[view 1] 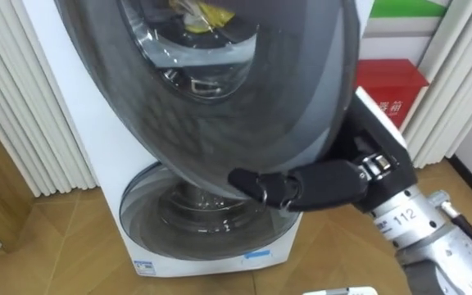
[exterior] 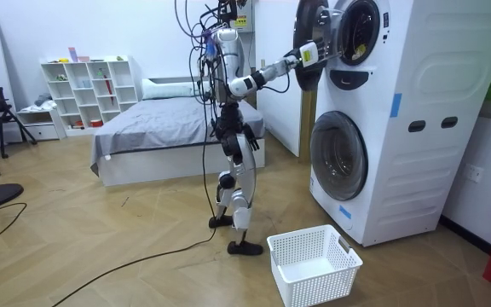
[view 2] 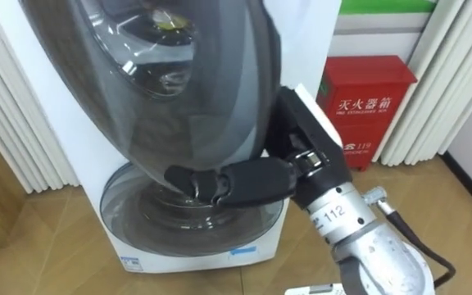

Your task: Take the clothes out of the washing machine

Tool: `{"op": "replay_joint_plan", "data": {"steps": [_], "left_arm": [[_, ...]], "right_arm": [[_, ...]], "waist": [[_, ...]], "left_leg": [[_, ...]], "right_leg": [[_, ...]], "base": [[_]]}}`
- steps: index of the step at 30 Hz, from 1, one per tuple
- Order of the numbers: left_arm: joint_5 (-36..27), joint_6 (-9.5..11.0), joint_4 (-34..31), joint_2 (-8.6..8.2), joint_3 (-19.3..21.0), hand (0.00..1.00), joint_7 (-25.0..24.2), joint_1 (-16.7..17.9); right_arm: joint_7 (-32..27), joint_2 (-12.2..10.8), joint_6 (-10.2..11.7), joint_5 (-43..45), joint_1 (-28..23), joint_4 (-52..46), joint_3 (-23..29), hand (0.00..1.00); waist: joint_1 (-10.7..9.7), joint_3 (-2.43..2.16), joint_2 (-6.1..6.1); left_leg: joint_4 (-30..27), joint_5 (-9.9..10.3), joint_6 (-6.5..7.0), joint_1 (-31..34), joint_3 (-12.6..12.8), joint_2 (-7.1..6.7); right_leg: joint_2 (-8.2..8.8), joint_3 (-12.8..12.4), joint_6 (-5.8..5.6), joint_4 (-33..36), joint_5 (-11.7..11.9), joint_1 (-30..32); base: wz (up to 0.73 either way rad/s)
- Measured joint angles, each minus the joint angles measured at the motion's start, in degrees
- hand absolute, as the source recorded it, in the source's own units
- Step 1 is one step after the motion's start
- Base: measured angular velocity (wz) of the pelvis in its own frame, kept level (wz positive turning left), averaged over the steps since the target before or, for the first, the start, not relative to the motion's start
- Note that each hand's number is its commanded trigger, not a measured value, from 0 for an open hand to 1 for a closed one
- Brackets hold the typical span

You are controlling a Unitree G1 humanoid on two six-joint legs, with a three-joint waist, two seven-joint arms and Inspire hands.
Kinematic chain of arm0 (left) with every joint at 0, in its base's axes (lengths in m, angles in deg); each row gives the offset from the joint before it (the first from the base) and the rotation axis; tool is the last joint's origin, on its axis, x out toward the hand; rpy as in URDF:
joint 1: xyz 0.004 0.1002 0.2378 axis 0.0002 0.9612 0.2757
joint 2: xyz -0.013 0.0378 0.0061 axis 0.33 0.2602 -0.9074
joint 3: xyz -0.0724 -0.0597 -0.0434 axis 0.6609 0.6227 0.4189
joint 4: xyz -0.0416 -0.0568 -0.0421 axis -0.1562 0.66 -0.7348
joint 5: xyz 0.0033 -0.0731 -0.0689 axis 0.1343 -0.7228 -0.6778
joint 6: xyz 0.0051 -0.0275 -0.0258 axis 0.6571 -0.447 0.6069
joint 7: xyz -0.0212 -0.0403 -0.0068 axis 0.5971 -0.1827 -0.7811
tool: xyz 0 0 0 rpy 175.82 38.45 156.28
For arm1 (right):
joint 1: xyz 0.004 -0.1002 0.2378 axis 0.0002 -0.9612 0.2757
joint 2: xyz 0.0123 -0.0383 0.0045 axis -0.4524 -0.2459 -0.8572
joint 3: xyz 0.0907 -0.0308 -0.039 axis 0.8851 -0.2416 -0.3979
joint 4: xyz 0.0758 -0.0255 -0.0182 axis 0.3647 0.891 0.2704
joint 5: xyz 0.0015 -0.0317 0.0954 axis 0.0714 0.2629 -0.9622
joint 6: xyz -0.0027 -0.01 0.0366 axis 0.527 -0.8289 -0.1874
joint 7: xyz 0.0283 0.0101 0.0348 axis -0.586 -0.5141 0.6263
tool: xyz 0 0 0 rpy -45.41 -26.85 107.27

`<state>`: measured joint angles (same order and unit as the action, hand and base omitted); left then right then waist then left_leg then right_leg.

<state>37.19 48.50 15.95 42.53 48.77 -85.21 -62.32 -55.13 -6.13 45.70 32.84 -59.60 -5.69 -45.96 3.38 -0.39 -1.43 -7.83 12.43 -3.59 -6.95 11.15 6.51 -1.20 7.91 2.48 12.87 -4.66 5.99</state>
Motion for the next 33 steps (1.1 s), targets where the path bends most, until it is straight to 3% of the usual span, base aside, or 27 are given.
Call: {"op": "replay_joint_plan", "data": {"steps": [4,7,13,15,24,30,33], "left_arm": [[0.1,0.7,0.0,0.44,0.0,0.00,-0.6,0.0],[0.1,0.7,0.1,0.95,-0.4,0.00,-0.5,0.3],[1.8,0.8,2.2,1.66,-0.5,0.00,2.1,0.6],[2.2,0.7,2.1,1.64,-0.5,0.00,3.2,1.6],[2.7,-0.1,1.9,1.74,-0.2,0.00,4.7,5.0],[5.0,-0.3,1.9,1.71,0.0,0.00,4.6,4.7],[5.0,-0.3,2.0,1.72,0.1,0.00,4.5,4.5]], "right_arm": [[0.6,-0.2,0.0,3.6,0.0,-0.1,-0.5,0.00],[0.6,-0.9,0.0,4.3,0.0,-0.1,-1.0,0.00],[0.5,-2.5,-0.1,5.6,0.0,-0.1,-1.0,0.00],[0.5,-3.1,-0.2,5.7,0.0,-0.1,-1.1,0.00],[0.5,-4.2,-0.4,6.9,0.0,0.0,-3.8,0.00],[2.8,-5.4,0.8,6.4,0.3,0.4,-9.1,0.00],[6.7,-5.6,1.3,5.3,3.7,0.8,-14.6,0.00]], "waist": [[0.2,0.03,-1.11],[0.4,0.05,-1.26],[1.5,0.16,-1.46],[1.8,0.16,-1.72],[4.0,0.07,-2.64],[8.2,-0.23,-3.35],[10.6,-0.36,-3.48]], "left_leg": [[-0.2,0.0,-0.04,0.4,-0.1,0.08],[-0.5,0.0,-0.08,0.7,-0.7,0.16],[-0.4,-0.1,-0.39,1.7,-6.0,0.09],[-0.4,-0.3,-0.71,2.0,-6.6,0.24],[-1.9,-1.2,-2.17,3.2,-8.2,1.72],[-3.4,-1.5,-2.37,4.6,-9.3,1.73],[-3.6,-1.5,-2.32,5.3,-10.5,1.58]], "right_leg": [[0.02,0.3,0.19,-0.2,0.3,0.2],[0.01,0.7,0.40,-0.3,0.5,0.2],[-0.29,2.0,0.99,-0.2,0.4,0.3],[-0.46,2.3,1.00,-0.1,0.2,0.5],[-0.88,4.4,2.92,0.0,-0.6,0.4],[-0.99,5.6,3.85,0.0,-0.4,0.5],[-0.95,5.8,3.78,-0.2,-0.4,0.5]], "base": [[-0.01],[0.03],[0.08],[0.06],[0.10],[0.08],[0.24]]}}
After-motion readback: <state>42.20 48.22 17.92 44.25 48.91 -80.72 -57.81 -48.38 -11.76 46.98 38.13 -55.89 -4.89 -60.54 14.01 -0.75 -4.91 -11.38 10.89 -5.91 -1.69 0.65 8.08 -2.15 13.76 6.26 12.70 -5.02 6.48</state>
